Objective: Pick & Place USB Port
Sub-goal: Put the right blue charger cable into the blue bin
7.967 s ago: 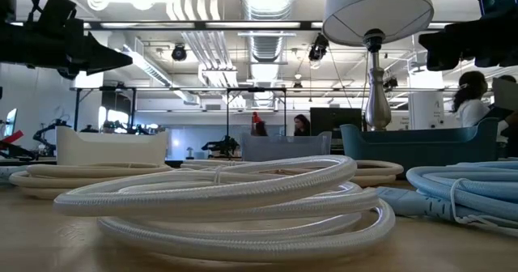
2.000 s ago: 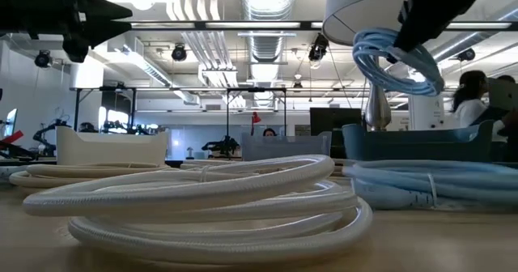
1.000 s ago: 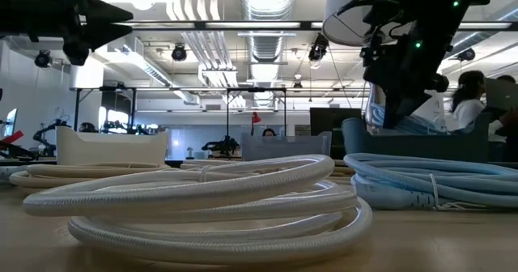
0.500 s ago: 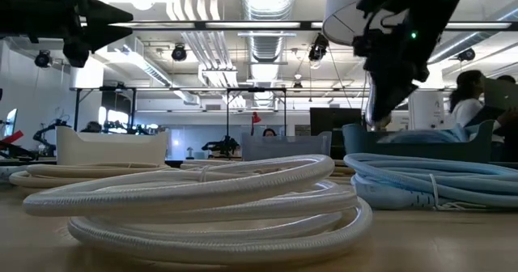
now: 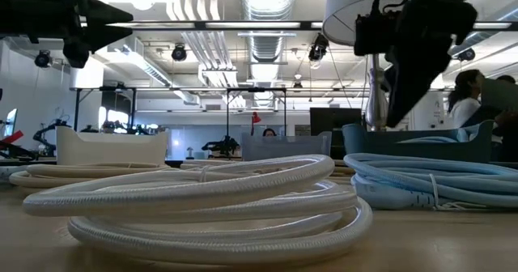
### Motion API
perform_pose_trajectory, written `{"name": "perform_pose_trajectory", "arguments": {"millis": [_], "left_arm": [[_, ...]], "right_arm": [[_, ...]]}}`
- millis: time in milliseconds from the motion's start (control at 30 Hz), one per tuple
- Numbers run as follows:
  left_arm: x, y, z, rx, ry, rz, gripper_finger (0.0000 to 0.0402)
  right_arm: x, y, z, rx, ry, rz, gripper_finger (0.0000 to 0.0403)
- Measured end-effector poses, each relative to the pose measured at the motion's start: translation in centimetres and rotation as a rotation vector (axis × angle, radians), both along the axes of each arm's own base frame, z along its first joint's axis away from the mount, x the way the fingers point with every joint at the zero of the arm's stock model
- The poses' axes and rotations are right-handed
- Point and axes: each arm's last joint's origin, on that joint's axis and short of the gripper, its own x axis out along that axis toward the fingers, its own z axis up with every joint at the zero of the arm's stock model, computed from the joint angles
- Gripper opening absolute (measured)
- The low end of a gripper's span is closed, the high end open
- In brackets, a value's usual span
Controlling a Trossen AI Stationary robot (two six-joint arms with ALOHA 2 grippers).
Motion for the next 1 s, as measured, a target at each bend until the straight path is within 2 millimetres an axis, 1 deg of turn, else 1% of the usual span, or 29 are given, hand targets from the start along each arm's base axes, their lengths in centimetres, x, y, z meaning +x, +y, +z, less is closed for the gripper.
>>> {"name": "perform_pose_trajectory", "arguments": {"millis": [133, 267, 433, 567, 700, 900, 1000], "left_arm": [[0.0, 0.0, 0.0, 0.000, 0.002, 0.000, 0.0175], [0.0, 0.0, -0.1, 0.000, 0.003, 0.000, 0.0175], [0.1, 0.0, -0.5, -0.022, 0.003, -0.006, 0.0174], [0.1, 0.0, -0.5, -0.040, -0.007, -0.009, 0.0174], [0.1, 0.0, -0.5, -0.062, -0.021, -0.013, 0.0174], [0.1, 0.0, -0.5, -0.081, -0.033, -0.016, 0.0175], [0.1, 0.0, -0.5, -0.093, -0.040, -0.019, 0.0174]], "right_arm": [[0.1, 1.7, -1.5, 0.030, 0.063, 0.061, 0.0171], [0.3, 3.2, -3.5, 0.014, 0.145, 0.110, 0.0171], [0.8, 3.6, -5.8, -0.003, 0.233, 0.078, 0.0171], [1.2, 3.8, -6.6, 0.019, 0.272, 0.052, 0.0161], [1.6, 4.0, -6.2, 0.048, 0.271, 0.062, 0.0118], [1.5, 4.0, -4.8, 0.060, 0.219, 0.088, 0.0023], [1.3, 3.9, -3.8, 0.069, 0.188, 0.089, 0.0018]]}}
